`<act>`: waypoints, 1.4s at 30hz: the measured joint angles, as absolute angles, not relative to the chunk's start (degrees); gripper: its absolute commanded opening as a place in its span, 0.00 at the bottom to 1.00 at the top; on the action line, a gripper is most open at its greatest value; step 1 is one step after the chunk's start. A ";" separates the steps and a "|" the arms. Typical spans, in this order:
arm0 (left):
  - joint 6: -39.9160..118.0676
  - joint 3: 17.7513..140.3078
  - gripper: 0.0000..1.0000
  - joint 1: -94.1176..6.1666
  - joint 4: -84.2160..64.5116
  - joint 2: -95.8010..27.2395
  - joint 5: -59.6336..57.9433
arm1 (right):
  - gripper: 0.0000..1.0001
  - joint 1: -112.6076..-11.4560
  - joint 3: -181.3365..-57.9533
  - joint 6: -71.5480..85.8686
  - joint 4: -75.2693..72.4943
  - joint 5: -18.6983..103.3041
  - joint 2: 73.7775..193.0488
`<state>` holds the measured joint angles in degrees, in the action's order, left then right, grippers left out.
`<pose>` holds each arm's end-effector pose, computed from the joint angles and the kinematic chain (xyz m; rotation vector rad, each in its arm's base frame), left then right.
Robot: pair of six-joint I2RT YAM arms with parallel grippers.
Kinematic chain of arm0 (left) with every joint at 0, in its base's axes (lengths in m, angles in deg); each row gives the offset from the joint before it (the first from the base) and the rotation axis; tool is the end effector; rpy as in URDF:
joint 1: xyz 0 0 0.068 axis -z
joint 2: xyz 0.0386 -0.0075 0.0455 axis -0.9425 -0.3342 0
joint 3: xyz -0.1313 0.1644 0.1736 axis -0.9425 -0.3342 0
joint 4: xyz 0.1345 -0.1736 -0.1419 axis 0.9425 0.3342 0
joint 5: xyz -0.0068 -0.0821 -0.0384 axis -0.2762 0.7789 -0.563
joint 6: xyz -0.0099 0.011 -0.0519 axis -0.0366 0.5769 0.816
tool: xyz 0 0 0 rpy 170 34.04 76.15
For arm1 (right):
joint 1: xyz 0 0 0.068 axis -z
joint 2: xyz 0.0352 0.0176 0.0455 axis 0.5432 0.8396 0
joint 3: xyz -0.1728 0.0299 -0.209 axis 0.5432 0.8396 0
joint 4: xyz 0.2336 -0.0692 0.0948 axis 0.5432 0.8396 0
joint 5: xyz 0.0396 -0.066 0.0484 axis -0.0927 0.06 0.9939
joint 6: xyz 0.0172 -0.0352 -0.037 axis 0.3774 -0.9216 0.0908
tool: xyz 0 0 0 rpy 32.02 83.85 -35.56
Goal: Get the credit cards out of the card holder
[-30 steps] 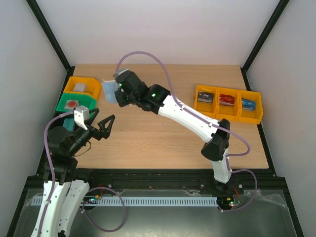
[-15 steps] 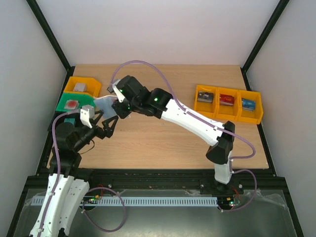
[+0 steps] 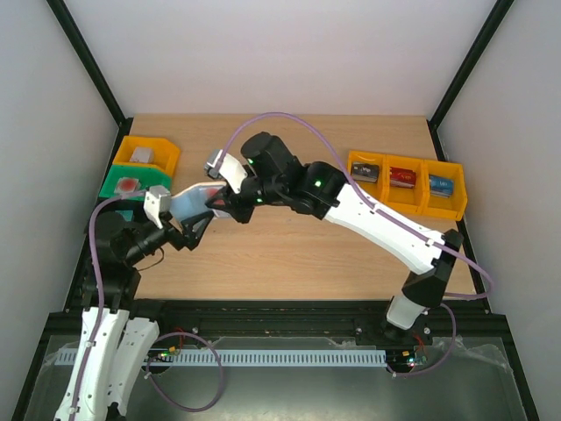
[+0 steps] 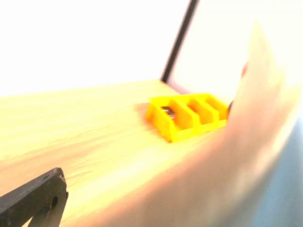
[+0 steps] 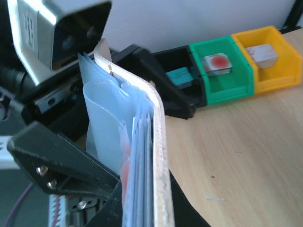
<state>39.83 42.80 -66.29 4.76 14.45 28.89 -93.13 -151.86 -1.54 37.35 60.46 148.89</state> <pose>0.1163 -0.0306 0.3248 0.4024 1.6203 -0.7565 0.1713 0.3308 0.4327 -1.3752 1.7051 1.0690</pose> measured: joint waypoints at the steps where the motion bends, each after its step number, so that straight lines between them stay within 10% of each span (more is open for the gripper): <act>1: 39.94 43.13 0.99 -66.62 4.15 14.47 31.97 | 0.02 -93.11 -150.66 -2.07 37.15 61.64 147.81; 8: 40.80 44.53 0.77 -67.27 -0.59 14.60 44.30 | 0.02 -92.61 -145.13 -4.32 34.05 71.44 142.74; 16: 42.50 45.16 0.03 -67.29 -4.20 14.51 52.41 | 0.03 -90.92 -139.80 -3.84 27.45 76.92 139.81; 21: 46.17 45.10 0.02 -67.56 -7.13 14.49 55.16 | 0.35 -89.59 -136.21 -1.87 22.42 79.13 138.07; 27: 51.66 45.12 0.02 -67.67 -10.99 14.49 56.34 | 0.47 -84.30 -128.11 1.67 15.38 83.96 133.59; 38: 52.88 45.12 0.02 -67.88 -12.41 14.41 56.50 | 0.34 -81.13 -125.77 3.81 11.86 90.41 132.80; 42: 52.23 45.12 0.02 -68.04 -11.93 14.41 56.39 | 0.04 -81.13 -125.70 6.15 8.04 94.69 133.37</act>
<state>52.23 45.12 -68.04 -11.93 14.41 56.39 -81.13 -125.70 6.15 8.04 94.69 133.37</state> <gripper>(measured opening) 0.051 0.258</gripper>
